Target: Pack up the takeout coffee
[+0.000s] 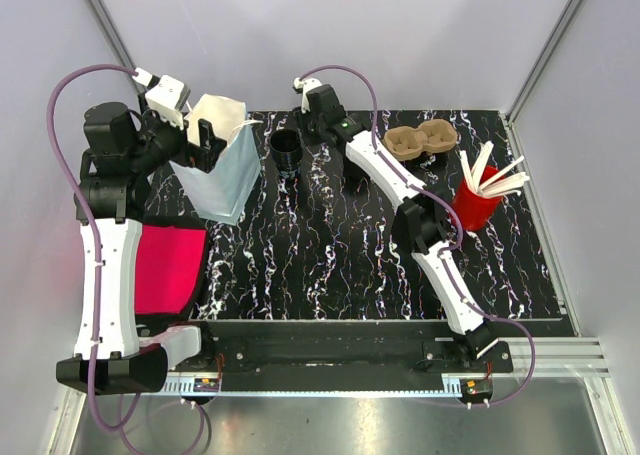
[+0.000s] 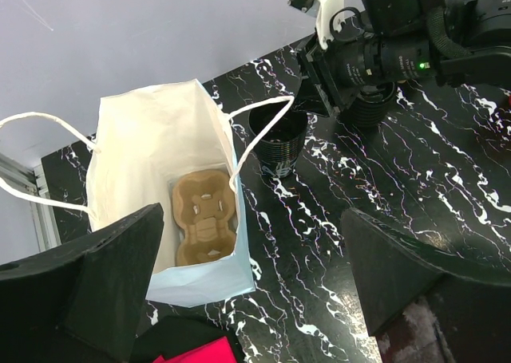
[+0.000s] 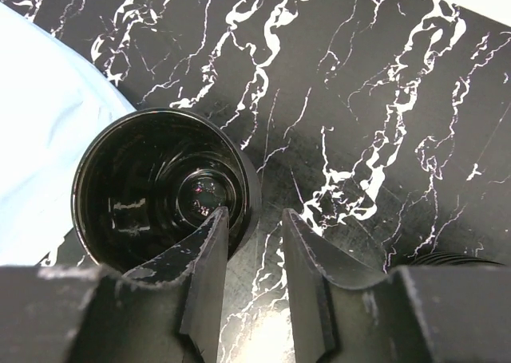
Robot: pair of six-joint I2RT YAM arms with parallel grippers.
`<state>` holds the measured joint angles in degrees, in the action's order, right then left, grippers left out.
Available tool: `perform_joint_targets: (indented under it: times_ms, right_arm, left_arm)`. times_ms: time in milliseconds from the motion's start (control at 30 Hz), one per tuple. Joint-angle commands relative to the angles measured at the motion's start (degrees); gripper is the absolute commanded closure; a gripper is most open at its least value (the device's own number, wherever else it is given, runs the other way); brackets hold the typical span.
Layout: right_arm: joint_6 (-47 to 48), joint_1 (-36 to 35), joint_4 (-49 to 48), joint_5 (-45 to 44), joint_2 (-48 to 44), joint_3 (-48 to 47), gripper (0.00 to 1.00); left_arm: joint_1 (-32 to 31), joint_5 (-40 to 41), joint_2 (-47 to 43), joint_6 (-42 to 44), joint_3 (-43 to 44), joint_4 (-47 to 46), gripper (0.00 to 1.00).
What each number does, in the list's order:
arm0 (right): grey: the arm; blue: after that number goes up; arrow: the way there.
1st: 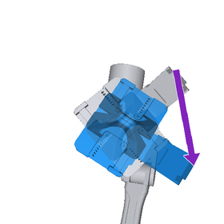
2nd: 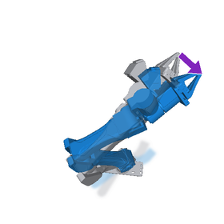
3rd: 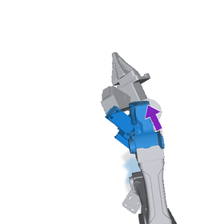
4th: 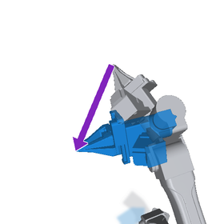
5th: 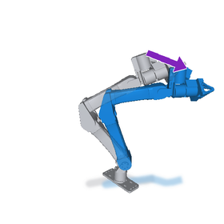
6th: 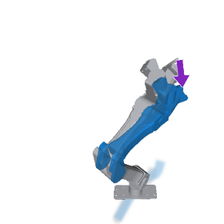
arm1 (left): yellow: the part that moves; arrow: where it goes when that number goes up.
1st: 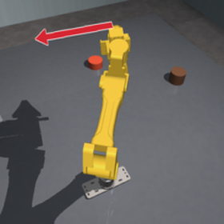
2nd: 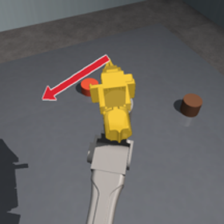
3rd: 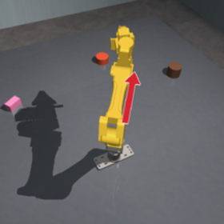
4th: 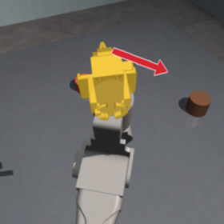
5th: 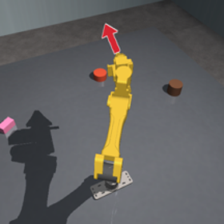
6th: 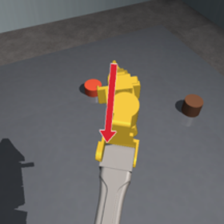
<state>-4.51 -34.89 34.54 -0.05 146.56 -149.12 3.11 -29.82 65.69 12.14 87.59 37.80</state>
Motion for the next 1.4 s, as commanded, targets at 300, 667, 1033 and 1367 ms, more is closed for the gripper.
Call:
perform_joint_targets:
  times_ms: [300, 667, 1033, 1367]
  right_arm:
    - [3.2, -2.3, -3.2, -2.2, -1.1, 0.2, 0.70]
    - [7.3, -3.9, -4.8, -7.6, -2.5, 2.1, 0.83]
    - [7.2, -3.9, -4.4, -11.9, -4.5, 4.2, 0.88]
    - [6.6, -3.9, -2.4, -14.7, -5.5, 2.3, 0.94]
  left_arm:
    - [0.1, -2.4, 0.1, 0.0, -0.9, -1.9, 0.01]
    - [0.1, -2.9, 0.1, -0.2, -1.8, -2.4, 0.01]
    - [0.2, -3.4, 0.2, -0.6, -2.1, -2.6, 0.01]
    - [0.2, -3.7, 0.1, -0.8, -2.4, -2.9, 0.01]
